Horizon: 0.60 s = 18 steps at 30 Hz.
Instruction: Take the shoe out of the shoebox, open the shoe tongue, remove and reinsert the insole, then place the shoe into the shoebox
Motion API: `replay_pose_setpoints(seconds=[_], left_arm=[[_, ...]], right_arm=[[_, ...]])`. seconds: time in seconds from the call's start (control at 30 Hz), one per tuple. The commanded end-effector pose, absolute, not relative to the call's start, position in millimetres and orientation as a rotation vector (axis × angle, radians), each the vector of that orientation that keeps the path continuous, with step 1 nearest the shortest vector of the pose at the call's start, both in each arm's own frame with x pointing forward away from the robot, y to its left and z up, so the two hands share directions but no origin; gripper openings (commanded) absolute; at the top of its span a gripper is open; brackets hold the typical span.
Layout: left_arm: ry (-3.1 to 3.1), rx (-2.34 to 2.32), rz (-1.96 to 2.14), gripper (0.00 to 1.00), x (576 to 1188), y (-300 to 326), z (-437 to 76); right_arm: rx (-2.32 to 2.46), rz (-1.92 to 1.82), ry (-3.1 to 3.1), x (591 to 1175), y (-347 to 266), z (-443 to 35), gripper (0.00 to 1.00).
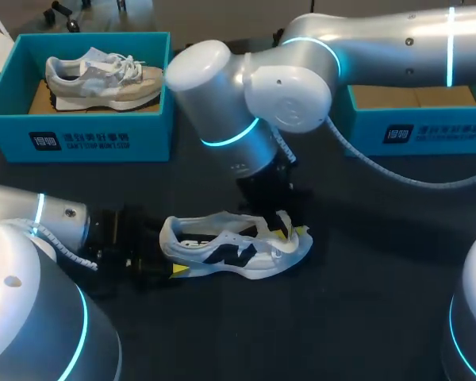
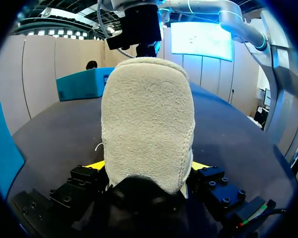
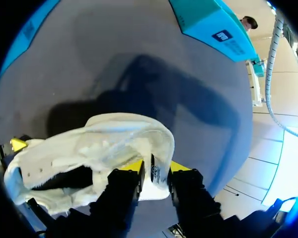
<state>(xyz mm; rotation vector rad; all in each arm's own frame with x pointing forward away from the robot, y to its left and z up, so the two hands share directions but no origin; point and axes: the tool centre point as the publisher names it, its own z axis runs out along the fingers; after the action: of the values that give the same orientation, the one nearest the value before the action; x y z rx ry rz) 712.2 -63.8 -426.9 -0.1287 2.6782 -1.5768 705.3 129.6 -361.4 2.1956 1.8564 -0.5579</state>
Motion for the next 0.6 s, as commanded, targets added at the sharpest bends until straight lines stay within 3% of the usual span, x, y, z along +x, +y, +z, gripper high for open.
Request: replay_pose_setpoints(seconds=[0.03,0.4,0.5,0.6], left_arm=[[2.685,-0.128,-1.571,0.0,715.4,-67.5,-431.8],[2.685,-0.128,-1.571,0.0,715.4,-67.5,-431.8],[2.685,-0.128,-1.571,0.0,715.4,-67.5,-431.8],[2.685,-0.128,-1.571,0.0,715.4,-67.5,-431.8]], right_arm=[[2.308,-0.522,1.706,705.1,124.6,-371.0,0.36],[2.297,-0.487,1.737,709.9,132.8,-364.4,0.5],[2.258,-0.463,1.764,711.4,139.9,-351.9,0.72],[2.21,-0.441,1.805,714.2,146.2,-341.2,0.88]])
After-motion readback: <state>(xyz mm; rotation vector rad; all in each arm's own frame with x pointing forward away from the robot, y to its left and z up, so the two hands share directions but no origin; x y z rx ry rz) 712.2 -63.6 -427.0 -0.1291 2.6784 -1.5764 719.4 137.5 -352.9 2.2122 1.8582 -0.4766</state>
